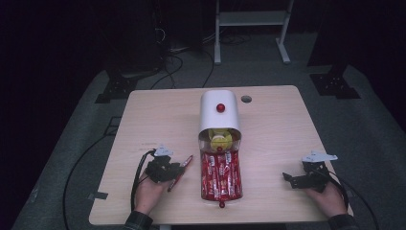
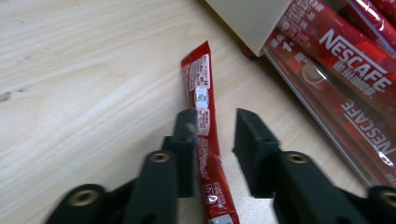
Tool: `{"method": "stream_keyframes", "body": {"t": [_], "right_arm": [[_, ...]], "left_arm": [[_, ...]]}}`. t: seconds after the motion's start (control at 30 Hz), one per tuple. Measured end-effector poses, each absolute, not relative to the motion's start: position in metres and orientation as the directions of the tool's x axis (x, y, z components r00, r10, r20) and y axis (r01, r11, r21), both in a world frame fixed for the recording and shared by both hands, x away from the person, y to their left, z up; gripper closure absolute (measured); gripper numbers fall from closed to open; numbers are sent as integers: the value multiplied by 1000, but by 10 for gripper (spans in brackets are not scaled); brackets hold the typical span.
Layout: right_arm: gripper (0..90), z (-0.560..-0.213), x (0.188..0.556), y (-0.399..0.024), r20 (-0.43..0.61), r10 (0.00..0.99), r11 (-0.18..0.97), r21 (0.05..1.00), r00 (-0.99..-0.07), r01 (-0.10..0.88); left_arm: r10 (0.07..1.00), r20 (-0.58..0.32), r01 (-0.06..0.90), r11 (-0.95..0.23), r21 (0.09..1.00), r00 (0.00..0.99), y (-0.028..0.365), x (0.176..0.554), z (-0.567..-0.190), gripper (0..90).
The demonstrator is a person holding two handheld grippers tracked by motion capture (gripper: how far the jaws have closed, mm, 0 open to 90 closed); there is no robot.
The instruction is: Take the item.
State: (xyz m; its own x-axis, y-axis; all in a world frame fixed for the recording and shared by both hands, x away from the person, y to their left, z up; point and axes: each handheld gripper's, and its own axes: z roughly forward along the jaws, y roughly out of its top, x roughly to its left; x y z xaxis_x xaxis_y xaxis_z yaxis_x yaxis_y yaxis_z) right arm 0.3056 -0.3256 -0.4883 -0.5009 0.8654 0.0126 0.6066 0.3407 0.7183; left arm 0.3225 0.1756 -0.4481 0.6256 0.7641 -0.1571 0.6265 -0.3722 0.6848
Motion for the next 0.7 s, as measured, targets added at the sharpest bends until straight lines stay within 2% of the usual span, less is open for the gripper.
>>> {"method": "stream_keyframes", "body": {"t": [0.27, 0.7], "right_arm": [[24, -488, 306, -326, 12, 865, 341, 718, -501, 606], [24, -488, 305, -326, 13, 865, 341, 718, -502, 606]], "left_arm": [[774, -137, 610, -362, 705, 618, 192, 322, -443, 419], [789, -103, 585, -354, 730, 605, 212, 321, -440, 196]]}}
